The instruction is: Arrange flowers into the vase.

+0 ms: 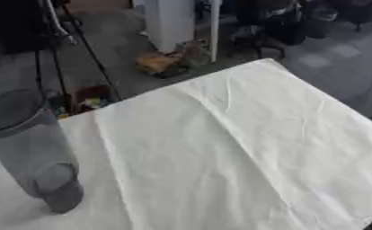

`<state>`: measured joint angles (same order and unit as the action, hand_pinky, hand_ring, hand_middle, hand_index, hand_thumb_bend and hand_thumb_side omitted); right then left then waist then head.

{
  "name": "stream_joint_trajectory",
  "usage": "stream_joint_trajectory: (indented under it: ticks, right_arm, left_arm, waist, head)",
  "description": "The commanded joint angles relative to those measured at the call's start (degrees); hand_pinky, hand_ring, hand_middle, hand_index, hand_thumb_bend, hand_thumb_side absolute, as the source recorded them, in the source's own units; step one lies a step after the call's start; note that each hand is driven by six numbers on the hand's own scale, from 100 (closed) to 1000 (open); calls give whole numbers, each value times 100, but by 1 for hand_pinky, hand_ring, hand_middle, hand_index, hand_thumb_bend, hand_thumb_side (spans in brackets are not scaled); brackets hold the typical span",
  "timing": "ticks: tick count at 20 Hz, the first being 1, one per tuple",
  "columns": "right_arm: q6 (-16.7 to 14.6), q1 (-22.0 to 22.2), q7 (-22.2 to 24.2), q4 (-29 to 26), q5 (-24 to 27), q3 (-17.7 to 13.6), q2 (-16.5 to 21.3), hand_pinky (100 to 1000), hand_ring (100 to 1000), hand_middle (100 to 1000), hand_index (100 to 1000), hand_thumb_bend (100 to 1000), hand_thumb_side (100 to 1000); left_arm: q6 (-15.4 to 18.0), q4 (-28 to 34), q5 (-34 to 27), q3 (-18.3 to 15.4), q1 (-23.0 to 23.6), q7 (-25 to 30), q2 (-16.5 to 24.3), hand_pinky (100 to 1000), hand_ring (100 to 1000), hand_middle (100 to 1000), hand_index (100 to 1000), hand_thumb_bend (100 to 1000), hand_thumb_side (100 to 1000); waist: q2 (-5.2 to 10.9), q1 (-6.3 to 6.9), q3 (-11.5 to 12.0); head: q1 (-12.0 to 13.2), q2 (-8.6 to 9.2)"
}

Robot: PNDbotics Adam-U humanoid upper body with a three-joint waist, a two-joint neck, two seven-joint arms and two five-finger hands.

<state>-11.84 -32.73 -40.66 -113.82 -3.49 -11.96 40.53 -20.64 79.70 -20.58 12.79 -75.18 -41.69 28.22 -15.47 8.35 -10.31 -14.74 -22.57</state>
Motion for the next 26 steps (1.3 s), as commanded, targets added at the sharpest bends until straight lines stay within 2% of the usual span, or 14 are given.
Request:
stream_joint_trajectory:
  ticks: [1,26]
  right_arm:
    - [-1,-66,-10,-77,45,-46,102,791,893,852,909,100,1000]
    - [-2,-38,-48,-77,25,-80,81,792,893,852,909,100,1000]
  left_arm:
    - [-194,130,28,-16,-68,-152,200,100,100,100,100,223,526]
    - [-234,349,52,196,301,-43,167,100,100,100,100,219,527]
  waist:
    - [96,-80,18]
    - [55,-123,85]
  head:
    - [-20,52]
    - [-7,-1]
